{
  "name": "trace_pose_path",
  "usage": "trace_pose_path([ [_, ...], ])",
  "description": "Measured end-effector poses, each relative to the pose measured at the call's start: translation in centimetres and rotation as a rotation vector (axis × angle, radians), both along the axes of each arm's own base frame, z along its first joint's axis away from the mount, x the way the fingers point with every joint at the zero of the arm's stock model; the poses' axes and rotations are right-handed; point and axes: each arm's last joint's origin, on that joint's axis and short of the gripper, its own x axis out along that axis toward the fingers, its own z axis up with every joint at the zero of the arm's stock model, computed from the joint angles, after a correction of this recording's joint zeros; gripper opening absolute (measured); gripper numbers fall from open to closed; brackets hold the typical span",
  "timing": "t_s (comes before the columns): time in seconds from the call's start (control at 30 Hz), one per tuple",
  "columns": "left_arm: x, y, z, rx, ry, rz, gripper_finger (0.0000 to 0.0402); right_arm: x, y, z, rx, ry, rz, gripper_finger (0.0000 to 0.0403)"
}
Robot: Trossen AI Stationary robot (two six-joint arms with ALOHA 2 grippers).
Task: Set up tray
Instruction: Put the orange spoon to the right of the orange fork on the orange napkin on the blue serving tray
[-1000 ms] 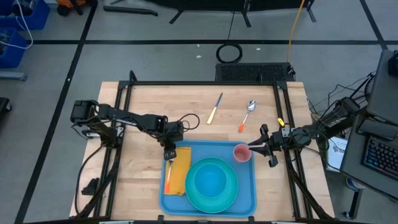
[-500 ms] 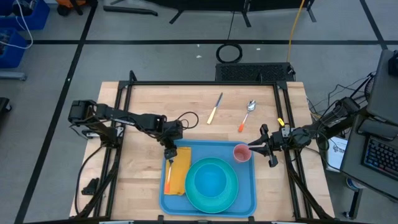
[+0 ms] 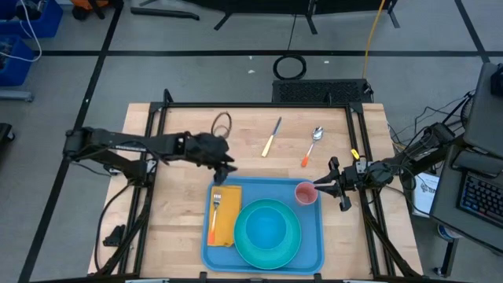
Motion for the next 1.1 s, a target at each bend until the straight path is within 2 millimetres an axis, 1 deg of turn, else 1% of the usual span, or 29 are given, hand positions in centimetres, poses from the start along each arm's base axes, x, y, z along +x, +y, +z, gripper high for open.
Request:
trace_pose_path([
  [0.13, 0.4, 1.1, 1.3, -0.044, -0.141, 0.0, 0.018, 0.0, 0.0, 0.0, 0.001, -0.001, 0.0, 0.0073],
  [0.23, 0.8, 2.1, 2.2, -0.118, -0.25, -0.034, 0.0173, 0.0, 0.0, 0.0, 0.001, -0.001, 0.0, 0.0073],
  [0.37, 1.5, 3.5, 2.9, -0.202, -0.3, -0.084, 0.0166, 0.0, 0.0, 0.0, 0.0, 0.0, 0.0, 0.0073],
  [0.5, 2.3, 4.5, 4.7, -0.171, -0.363, -0.088, 0.0166, 0.0, 0.0, 0.0, 0.001, -0.002, 0.0, 0.0073],
  [0.63, 3.8, 5.5, 5.2, -0.163, -0.351, -0.074, 0.0166, 0.0, 0.0, 0.0, 0.0, -0.001, 0.0, 0.0073],
  [0.73, 5.5, 6.3, 5.6, -0.147, -0.312, -0.074, 0.0166, 0.0, 0.0, 0.0, 0.0, -0.001, 0.001, 0.0073],
  [0.83, 7.4, 7.2, 5.3, -0.146, -0.258, -0.081, 0.0166, 0.0, 0.0, 0.0, 0.0, -0.001, 0.0, 0.0073],
  [0.93, 8.6, 7.7, 5.7, -0.138, -0.265, -0.092, 0.0166, 0.0, 0.0, 0.0, 0.0, -0.001, 0.001, 0.0073],
  [1.1, 9.2, 8.0, 6.8, -0.049, -0.334, -0.127, 0.0165, 0.0, 0.0, 0.0, 0.0, 0.0, 0.0, 0.0073],
])
